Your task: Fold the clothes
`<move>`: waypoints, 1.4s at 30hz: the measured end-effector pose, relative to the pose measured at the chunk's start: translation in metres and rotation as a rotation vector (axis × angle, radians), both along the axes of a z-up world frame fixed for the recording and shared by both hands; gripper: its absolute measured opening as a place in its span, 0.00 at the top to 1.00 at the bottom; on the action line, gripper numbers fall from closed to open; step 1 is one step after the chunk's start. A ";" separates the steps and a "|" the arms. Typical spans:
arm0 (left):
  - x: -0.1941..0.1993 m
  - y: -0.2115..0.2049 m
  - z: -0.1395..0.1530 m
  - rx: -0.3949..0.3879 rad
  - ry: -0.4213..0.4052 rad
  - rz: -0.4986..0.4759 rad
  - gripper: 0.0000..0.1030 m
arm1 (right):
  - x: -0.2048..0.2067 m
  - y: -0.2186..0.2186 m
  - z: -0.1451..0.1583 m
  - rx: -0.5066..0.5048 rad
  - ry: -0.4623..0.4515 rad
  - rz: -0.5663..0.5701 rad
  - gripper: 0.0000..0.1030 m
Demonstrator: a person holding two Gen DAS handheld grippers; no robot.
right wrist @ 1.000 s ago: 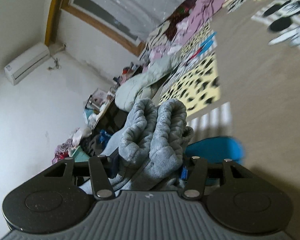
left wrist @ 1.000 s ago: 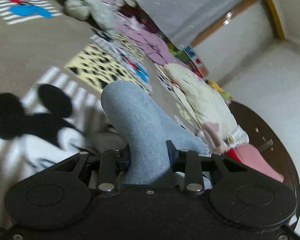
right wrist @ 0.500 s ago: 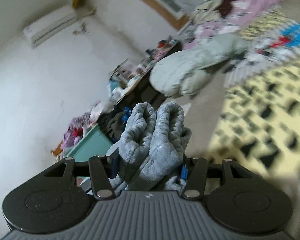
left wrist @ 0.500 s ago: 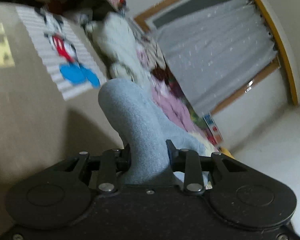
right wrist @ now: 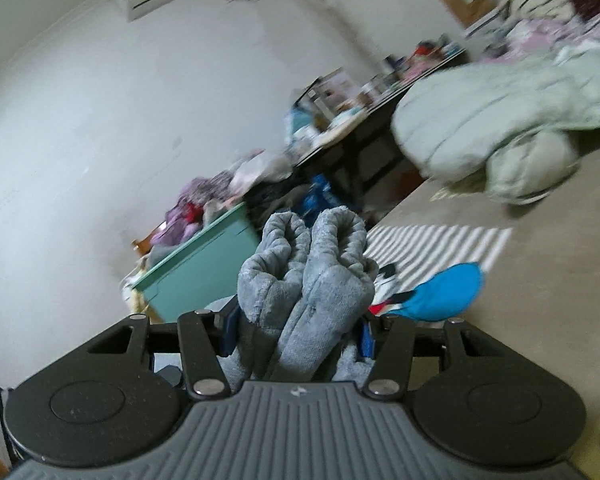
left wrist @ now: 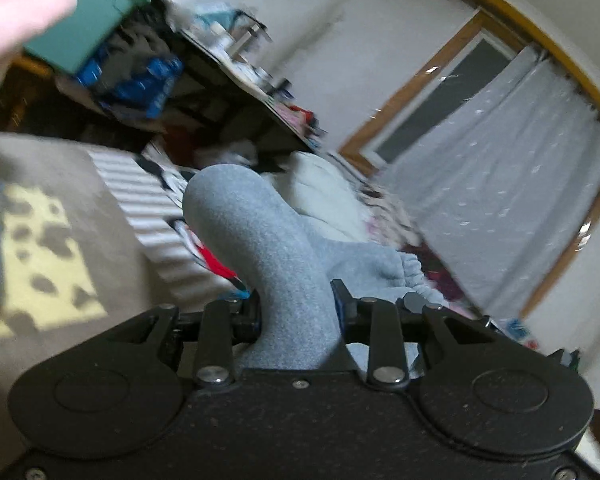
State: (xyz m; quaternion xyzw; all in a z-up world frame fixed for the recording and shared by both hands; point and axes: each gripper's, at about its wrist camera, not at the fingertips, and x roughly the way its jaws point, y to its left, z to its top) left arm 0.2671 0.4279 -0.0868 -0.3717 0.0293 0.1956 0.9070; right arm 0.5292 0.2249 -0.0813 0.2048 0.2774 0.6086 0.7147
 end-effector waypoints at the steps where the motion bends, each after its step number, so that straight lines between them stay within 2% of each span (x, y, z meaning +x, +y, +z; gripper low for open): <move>1: 0.002 0.002 -0.001 0.020 0.022 0.022 0.72 | 0.004 0.010 -0.006 0.004 0.006 0.020 0.47; 6: 0.004 0.017 -0.018 0.041 0.111 0.113 0.72 | 0.018 0.056 -0.032 -0.006 0.046 0.097 0.47; 9: 0.006 0.030 -0.032 -0.008 0.172 0.152 0.70 | 0.024 0.079 -0.048 -0.067 0.097 0.090 0.47; 10: 0.006 0.033 -0.036 -0.023 0.205 0.166 0.65 | 0.027 0.085 -0.053 -0.095 0.120 0.074 0.47; 11: 0.010 0.036 -0.040 -0.033 0.266 0.185 0.45 | 0.029 0.091 -0.059 -0.123 0.143 0.058 0.39; 12: 0.014 0.036 -0.044 -0.044 0.315 0.188 0.33 | 0.031 0.093 -0.062 -0.148 0.166 0.047 0.29; 13: 0.019 0.037 -0.047 -0.054 0.365 0.191 0.32 | 0.032 0.094 -0.064 -0.172 0.189 0.039 0.29; 17: 0.024 0.025 -0.047 -0.035 0.412 0.210 0.24 | 0.019 0.087 -0.052 -0.240 0.140 0.019 0.28; 18: 0.023 0.024 -0.048 -0.052 0.414 0.213 0.22 | 0.015 0.081 -0.049 -0.253 0.132 0.000 0.28; 23: 0.015 0.014 -0.043 -0.101 0.417 0.231 0.20 | 0.000 0.032 -0.041 -0.261 0.169 -0.103 0.26; 26: 0.006 -0.001 -0.039 -0.128 0.412 0.242 0.20 | -0.011 -0.013 -0.039 -0.219 0.226 -0.164 0.26; 29: -0.001 -0.018 -0.035 -0.152 0.410 0.234 0.17 | -0.028 -0.049 -0.037 -0.234 0.242 -0.209 0.26; 34: -0.005 -0.057 -0.034 -0.107 0.460 0.166 0.16 | -0.087 -0.134 -0.033 -0.311 0.226 -0.280 0.26; 37: -0.007 -0.084 -0.034 -0.070 0.492 0.109 0.16 | -0.131 -0.185 -0.030 -0.388 0.175 -0.353 0.26; 42: -0.020 -0.136 -0.039 0.040 0.554 0.026 0.16 | -0.206 -0.264 -0.028 -0.506 0.106 -0.466 0.24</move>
